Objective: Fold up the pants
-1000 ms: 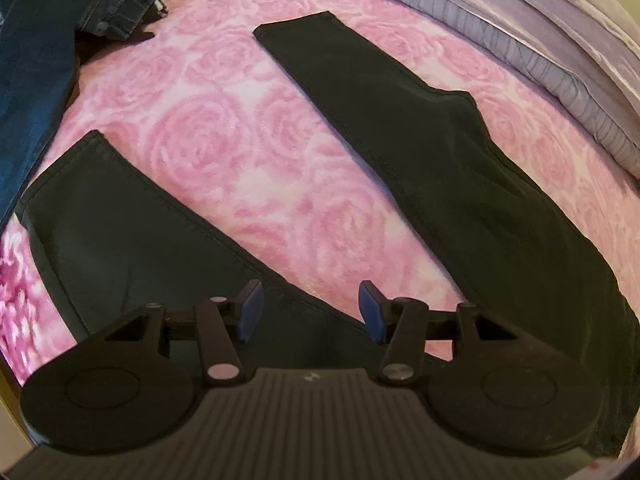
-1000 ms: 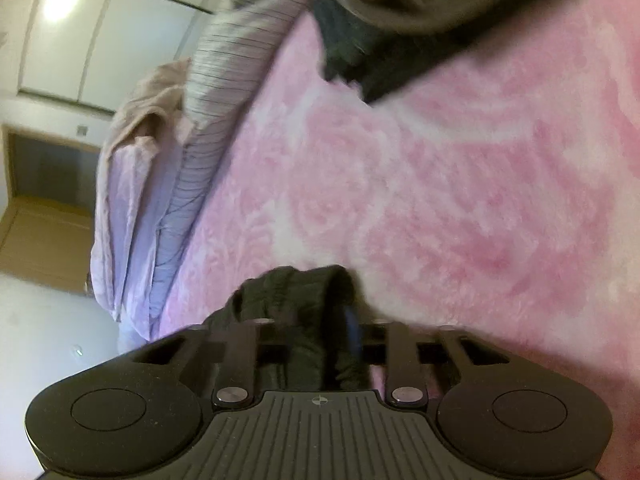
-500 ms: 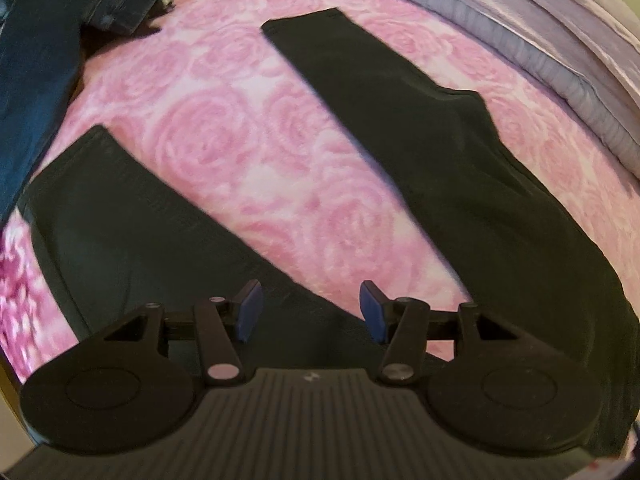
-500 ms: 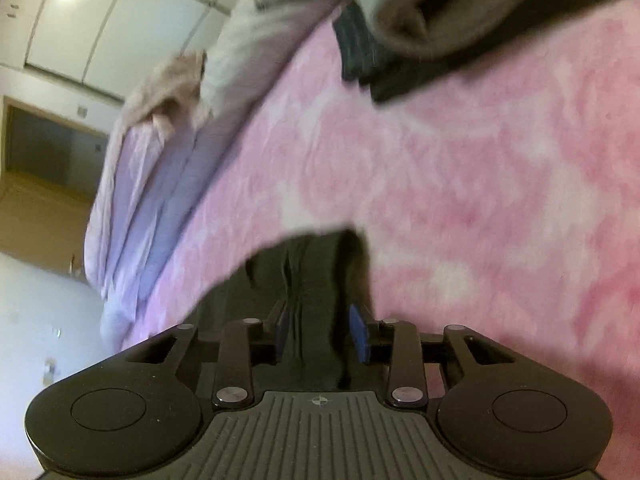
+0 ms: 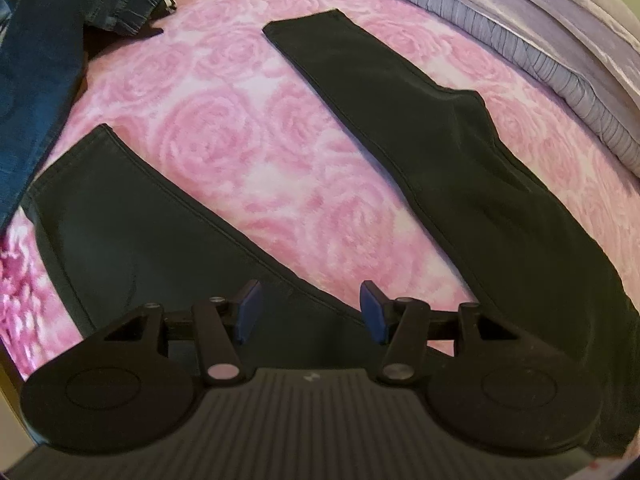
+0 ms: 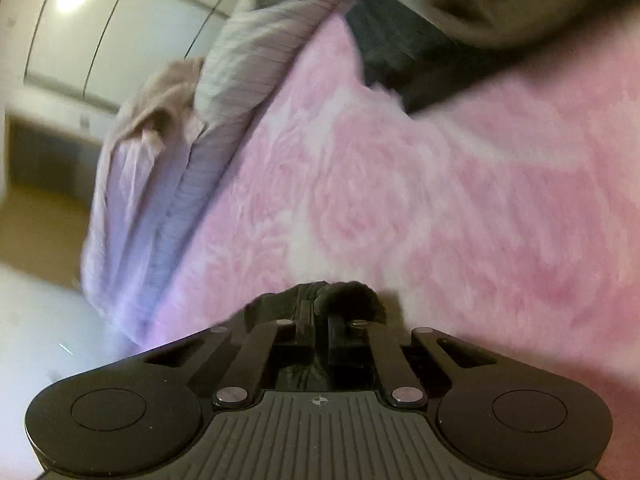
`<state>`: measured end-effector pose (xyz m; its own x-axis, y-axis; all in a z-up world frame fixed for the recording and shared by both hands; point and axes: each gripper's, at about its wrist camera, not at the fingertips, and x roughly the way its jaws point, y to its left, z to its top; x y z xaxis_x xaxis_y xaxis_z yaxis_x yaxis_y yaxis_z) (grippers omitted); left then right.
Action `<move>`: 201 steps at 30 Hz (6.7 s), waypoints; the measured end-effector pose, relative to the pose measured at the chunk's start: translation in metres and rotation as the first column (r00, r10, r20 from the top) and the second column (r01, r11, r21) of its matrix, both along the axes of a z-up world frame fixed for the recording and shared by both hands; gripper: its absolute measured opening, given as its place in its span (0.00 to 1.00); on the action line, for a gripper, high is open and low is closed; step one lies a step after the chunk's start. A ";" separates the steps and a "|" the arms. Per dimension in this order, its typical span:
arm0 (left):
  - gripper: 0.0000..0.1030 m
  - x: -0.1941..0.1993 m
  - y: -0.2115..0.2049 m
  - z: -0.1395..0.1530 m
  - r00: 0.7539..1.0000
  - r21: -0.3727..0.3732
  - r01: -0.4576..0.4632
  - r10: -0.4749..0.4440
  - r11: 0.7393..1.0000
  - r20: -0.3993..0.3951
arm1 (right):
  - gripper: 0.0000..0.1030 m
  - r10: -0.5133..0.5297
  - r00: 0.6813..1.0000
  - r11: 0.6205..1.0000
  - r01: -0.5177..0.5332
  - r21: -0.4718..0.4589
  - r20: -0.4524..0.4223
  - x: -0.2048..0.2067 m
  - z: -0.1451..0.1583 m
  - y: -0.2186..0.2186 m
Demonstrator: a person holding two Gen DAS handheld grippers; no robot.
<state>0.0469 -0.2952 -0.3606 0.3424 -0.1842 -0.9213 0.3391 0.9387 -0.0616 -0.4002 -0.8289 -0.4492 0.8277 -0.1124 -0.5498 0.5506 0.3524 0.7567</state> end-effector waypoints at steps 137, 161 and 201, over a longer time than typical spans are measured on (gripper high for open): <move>0.65 -0.293 0.284 0.263 0.774 0.032 0.597 -0.586 0.802 0.242 | 0.68 0.110 0.821 0.865 -0.357 -0.353 -0.560 -0.164 0.321 0.603; 0.65 -0.264 0.265 0.253 0.788 0.044 0.580 -0.574 0.813 0.220 | 0.68 0.096 0.823 0.877 -0.335 -0.343 -0.559 -0.150 0.317 0.585; 0.65 -0.008 0.009 0.168 0.589 0.058 0.801 -0.802 0.596 0.097 | 0.68 -0.101 0.757 0.968 -0.074 -0.238 -0.646 0.074 0.275 0.421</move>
<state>0.0393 -0.2863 -0.1924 0.1509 -0.4244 -0.8928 0.9582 0.2848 0.0265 -0.3264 -0.4082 -0.1744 0.2776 -0.3181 -0.9065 0.8821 0.4583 0.1093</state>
